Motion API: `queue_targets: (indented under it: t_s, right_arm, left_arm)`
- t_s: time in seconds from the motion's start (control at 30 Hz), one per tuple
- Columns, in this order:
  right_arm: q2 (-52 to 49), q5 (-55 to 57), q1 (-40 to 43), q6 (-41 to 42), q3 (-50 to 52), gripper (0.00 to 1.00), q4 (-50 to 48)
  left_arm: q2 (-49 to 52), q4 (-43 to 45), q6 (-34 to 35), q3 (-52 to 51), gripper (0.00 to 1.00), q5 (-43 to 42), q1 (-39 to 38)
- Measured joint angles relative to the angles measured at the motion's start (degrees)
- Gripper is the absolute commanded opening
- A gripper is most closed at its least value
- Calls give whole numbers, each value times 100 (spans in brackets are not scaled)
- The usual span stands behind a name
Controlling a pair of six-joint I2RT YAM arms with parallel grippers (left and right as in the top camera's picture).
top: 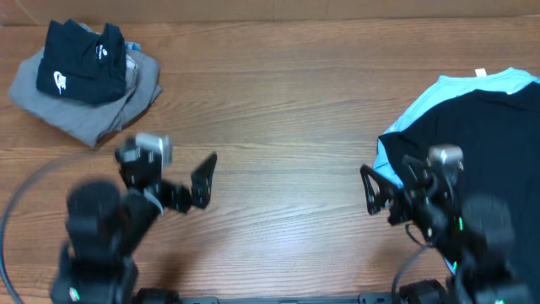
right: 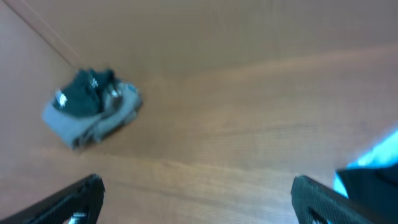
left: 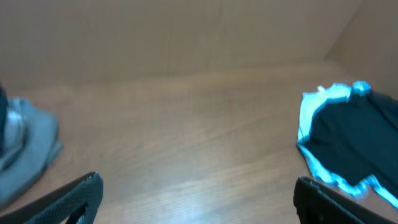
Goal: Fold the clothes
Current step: 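Reach the right gripper to the black T-shirt's edge and grasp it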
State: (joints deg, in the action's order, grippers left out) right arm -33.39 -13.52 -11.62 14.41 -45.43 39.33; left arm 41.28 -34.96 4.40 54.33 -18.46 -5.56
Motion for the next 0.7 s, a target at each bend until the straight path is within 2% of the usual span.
queue_targets:
  t_s: [0.13,0.27,0.4,0.53,0.7]
  right_arm:
    - [-1663,46,0,9,-1307,100,1062]
    - [-3064,87,2,-55,-2334,100,1534]
    - [-3954,581,133,63,-2693,100,1486]
    - [-4824,1257,678,409,-2739,100,1126]
    - [-6037,1652,1414,621,-2745,93,824]
  left_arm:
    - [1493,-1513,0,1709,100,2,4]
    - [2612,-2411,0,2841,100,-9,4]
    - [3165,-2778,0,3178,100,-223,4]
    - [3473,-3091,0,3209,100,-560,4]
    - [3622,-3320,0,3211,100,-758,4]
